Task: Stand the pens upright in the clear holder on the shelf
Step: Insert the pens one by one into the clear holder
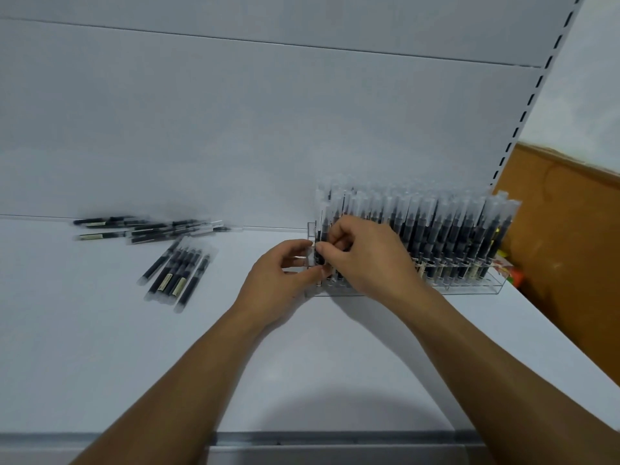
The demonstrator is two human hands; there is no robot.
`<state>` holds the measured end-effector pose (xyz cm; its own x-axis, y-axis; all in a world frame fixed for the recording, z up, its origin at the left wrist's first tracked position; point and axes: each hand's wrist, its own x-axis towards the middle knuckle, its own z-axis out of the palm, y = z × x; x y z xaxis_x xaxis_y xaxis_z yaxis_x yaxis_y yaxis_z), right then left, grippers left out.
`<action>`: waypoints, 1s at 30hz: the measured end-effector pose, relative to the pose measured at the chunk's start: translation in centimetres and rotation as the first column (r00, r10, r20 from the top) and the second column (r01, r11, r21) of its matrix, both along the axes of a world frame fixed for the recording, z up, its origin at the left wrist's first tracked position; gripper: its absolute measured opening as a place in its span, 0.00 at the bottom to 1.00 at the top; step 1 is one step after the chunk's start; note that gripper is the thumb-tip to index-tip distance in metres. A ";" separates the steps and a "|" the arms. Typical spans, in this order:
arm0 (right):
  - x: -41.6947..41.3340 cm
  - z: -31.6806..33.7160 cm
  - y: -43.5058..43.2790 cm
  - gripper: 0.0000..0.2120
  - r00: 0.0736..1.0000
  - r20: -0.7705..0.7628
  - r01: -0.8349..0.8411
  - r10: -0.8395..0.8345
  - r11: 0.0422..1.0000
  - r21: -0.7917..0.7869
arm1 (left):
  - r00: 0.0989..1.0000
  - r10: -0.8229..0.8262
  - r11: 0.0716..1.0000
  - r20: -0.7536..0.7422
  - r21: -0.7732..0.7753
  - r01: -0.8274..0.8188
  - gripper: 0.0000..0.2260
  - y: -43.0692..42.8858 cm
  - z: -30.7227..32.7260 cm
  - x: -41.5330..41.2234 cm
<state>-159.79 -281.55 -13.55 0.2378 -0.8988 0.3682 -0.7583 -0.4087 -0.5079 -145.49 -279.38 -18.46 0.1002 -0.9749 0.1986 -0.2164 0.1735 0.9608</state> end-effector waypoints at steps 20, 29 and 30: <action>7.4 -3.7 2.5 0.14 0.901 -0.166 -0.371 0.401 0.910 0.184 | 0.832 0.348 0.925 0.431 -0.016 -0.379 0.13 4.0 1.9 12.9; 13.6 -4.8 0.7 0.17 0.852 -0.238 -0.438 0.466 0.884 0.161 | 0.678 0.349 0.842 0.647 0.101 -0.530 0.16 2.6 1.1 18.9; 13.6 -5.0 0.6 0.16 0.859 -0.219 -0.438 0.463 0.886 0.155 | 0.670 0.327 0.839 0.666 0.121 -0.530 0.17 2.1 1.2 19.0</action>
<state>-146.18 -280.93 -18.57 0.6956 -0.6997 0.1631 -0.6074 -0.6939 -0.3866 -126.46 -277.25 -17.27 0.4805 -0.8719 0.0945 -0.7362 -0.3424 0.5838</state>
